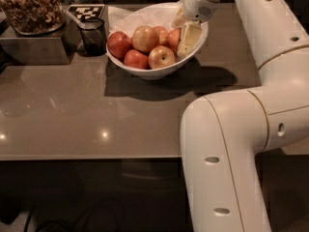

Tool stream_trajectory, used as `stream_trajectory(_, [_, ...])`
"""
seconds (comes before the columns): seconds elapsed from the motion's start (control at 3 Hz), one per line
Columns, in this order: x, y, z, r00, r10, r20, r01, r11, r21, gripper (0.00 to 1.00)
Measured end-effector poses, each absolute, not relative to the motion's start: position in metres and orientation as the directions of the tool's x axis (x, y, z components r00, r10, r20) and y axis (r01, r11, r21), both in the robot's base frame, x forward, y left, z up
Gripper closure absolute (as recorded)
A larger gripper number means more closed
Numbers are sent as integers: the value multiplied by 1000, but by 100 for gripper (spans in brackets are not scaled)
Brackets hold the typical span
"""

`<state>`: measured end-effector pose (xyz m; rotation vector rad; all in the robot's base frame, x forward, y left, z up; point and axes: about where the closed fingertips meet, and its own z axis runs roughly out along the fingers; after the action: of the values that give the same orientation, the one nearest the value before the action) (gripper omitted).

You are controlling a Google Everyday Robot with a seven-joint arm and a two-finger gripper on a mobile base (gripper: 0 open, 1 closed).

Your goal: Pick apple from white bowl

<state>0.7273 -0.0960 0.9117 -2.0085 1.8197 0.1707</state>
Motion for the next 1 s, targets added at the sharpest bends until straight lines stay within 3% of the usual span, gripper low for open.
stream_trajectory(0.67, [726,-105,895,103,-925,-365,-982,-37,-184,29])
stream_trajectory(1.0, [726,-103,891,101,-922,-374,-984,-38,-173,35])
